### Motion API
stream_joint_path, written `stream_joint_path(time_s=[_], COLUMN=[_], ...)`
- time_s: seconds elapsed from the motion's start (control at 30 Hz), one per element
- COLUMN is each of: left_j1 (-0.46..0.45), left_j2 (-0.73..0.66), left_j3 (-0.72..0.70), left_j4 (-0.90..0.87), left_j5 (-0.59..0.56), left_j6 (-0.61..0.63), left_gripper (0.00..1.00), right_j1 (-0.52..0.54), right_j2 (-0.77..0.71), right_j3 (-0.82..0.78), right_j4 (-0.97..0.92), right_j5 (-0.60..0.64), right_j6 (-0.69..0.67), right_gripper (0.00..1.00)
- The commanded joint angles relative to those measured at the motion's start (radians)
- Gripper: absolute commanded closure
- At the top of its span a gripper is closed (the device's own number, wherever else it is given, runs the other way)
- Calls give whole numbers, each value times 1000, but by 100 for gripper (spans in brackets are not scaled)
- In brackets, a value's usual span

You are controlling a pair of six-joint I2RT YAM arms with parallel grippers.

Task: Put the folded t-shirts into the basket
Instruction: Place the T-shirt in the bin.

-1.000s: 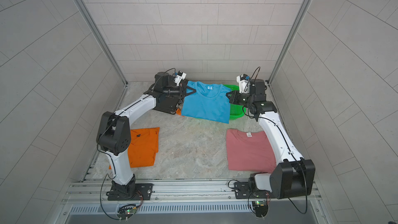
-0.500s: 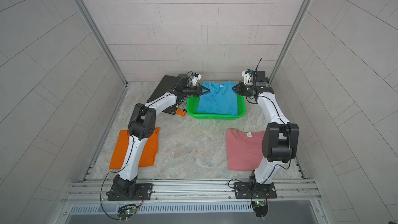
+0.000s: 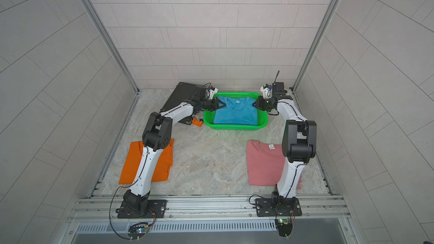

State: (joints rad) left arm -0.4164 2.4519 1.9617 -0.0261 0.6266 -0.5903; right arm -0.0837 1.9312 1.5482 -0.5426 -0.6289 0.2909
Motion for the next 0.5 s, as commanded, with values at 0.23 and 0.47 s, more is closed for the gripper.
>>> stream_joint_path(time_s=[0.23, 0.47], left_j1=[14, 28], left_j2=[-7, -17], left_j3=[-5, 10], left_j4=[-86, -147], left_j5=[-52, -139], left_j6=[102, 139], left_gripper=[80, 18], right_j1=[-5, -2], right_j2=[74, 95], right_j3=[38, 66], right_j4=[-6, 13], right_j5=[17, 59], right_j6=[-32, -14], right_gripper=[100, 53])
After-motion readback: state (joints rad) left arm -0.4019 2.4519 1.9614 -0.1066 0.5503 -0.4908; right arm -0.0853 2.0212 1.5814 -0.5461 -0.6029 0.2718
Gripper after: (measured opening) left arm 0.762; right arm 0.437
